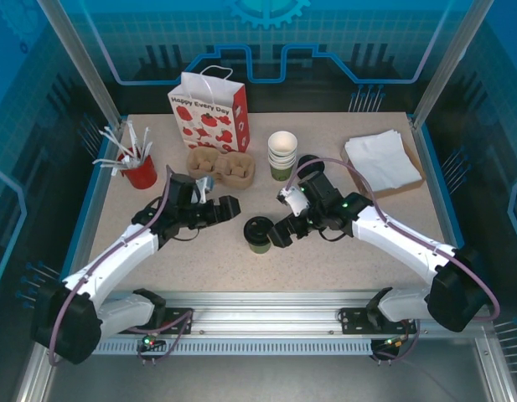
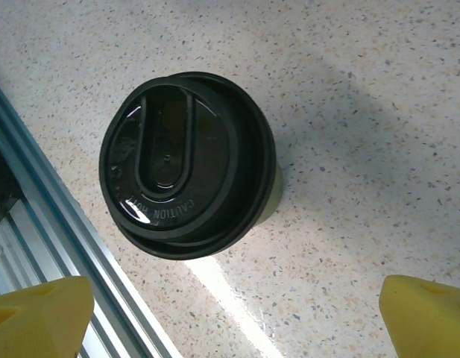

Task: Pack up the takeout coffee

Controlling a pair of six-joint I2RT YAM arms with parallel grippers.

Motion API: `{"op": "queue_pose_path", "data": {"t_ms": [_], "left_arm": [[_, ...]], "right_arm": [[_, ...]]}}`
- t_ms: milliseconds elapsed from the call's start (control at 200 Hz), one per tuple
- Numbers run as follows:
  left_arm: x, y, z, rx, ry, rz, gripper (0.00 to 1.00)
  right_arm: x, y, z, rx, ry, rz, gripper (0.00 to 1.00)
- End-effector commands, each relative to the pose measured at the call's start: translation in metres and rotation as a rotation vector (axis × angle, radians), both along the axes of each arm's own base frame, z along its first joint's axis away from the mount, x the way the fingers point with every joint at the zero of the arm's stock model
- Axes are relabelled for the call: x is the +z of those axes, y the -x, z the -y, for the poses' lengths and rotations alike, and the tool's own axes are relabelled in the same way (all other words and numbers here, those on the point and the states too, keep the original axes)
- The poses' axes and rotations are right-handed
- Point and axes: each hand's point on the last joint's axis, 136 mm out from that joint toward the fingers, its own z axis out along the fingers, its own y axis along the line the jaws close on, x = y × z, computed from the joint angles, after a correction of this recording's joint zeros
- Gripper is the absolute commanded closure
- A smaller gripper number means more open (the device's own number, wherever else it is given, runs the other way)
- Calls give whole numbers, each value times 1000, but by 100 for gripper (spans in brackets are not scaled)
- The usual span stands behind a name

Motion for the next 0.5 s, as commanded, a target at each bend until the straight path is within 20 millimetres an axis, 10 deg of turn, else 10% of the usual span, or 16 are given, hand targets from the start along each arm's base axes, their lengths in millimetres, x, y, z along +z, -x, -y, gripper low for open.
{"op": "queue_pose_path", "data": {"t_ms": [0, 495], "left_arm": [[1, 19, 31, -95, 165, -80, 8], [-32, 37, 65, -155, 151, -170, 11]], "right_arm": [[3, -6, 3, -31, 5, 7, 0], [15, -15, 27, -90, 29, 31, 0]]}}
